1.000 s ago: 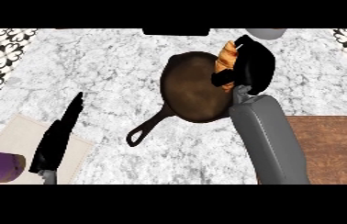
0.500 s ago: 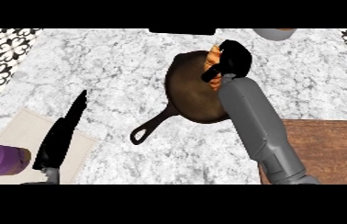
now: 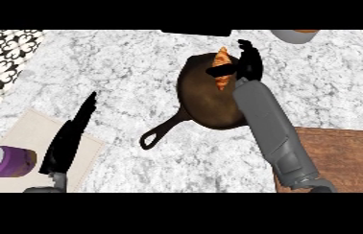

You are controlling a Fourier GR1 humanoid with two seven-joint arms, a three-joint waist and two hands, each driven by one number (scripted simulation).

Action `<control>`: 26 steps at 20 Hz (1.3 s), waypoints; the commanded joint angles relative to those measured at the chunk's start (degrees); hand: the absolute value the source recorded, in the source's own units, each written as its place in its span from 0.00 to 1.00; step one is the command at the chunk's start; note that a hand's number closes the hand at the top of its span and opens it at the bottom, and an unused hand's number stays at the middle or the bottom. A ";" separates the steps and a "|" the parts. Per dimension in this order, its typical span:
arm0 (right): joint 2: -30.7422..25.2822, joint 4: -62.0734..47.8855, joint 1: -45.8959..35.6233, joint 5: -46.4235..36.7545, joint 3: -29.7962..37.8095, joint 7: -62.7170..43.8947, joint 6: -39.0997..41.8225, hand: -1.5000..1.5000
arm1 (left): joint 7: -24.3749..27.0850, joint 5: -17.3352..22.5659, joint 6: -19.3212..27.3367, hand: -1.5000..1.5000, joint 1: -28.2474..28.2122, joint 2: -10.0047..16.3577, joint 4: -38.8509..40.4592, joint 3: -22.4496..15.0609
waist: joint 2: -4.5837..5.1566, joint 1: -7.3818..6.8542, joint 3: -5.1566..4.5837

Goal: Pick the croissant from the cutting board and place it in the pan

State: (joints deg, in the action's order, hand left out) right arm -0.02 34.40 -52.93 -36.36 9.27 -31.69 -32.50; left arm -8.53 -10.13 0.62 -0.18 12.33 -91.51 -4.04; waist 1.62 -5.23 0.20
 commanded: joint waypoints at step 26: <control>-4.40 46.26 43.46 13.49 -0.69 19.04 -16.14 0.00 | -0.17 2.47 -1.02 0.50 -5.33 1.61 -1.96 6.19 | -2.23 7.03 -0.27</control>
State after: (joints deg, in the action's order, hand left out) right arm -2.91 68.45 -20.45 -22.75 10.66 -10.60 -52.07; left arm -7.90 -8.55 0.37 -6.09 13.35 -92.97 1.02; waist -0.61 1.54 -0.06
